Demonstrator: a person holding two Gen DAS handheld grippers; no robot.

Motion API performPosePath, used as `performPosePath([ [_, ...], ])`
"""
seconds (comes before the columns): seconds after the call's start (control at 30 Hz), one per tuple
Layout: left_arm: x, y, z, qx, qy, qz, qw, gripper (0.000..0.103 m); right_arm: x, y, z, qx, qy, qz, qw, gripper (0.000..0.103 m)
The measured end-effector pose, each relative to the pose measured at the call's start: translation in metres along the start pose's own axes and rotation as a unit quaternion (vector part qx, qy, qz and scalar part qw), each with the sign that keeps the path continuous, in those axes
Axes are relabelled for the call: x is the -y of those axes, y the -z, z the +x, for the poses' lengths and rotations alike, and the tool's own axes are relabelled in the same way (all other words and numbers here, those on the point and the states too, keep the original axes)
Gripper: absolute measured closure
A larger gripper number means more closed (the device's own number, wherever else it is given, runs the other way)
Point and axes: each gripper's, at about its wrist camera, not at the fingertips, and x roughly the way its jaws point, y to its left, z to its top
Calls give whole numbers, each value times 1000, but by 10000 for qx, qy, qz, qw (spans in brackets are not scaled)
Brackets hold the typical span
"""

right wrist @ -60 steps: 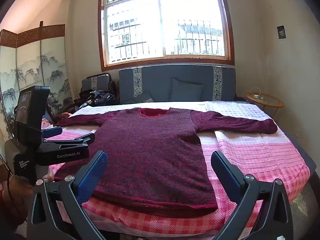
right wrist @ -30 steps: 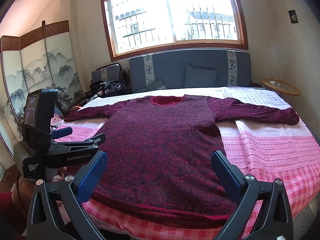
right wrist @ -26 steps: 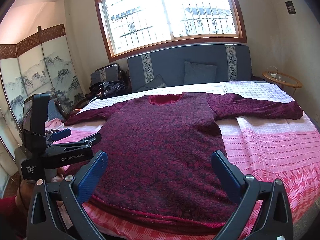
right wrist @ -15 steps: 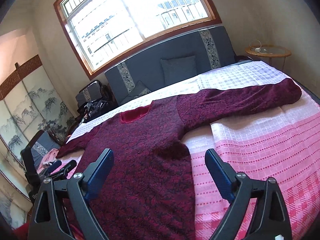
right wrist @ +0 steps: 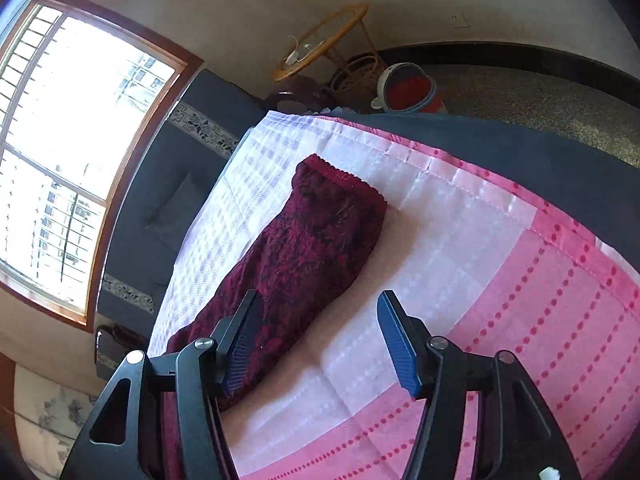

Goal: Fold small clothes
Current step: 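Grasp the sweater sleeve cuff with the right gripper, then fold the held sleeve across the sweater body with the right gripper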

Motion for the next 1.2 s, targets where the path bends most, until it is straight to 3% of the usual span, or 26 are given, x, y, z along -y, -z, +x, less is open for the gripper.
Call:
performPosePath([
  [0.37,2,1,4,-126,-110,4,9999,0,3,-31,28,97,-194,279,9994,50],
  [0.4,2,1,4,-124,-115,-4,9999,0,3,-34,32,44,-89,283,9995,66],
  [0.43,1,1,4,-126,-115,-11,9999,0,3,-35,37,-82,72,266,9996,90],
  [0.53,0,1,4,-115,-110,-58,9999,0,-2,-35,32,-75,82,284,9995,92],
  [0.63,-4,1,2,-80,-63,-138,9999,0,-37,-22,11,131,-256,-34,9996,92],
  [0.77,-8,1,-1,-4,2,-299,9996,0,-120,16,-5,-12,-1010,-643,9928,92],
  [0.93,-19,1,-9,174,69,-617,9979,0,-238,95,9,-544,-1770,-1264,9745,92],
  [1.07,-30,2,-13,310,-29,-917,9953,0,-310,172,48,-1089,-2017,-1652,9592,92],
  [1.2,-49,2,-13,331,-89,-1396,9896,0,-356,251,95,-1734,-2099,-1805,9451,92],
])
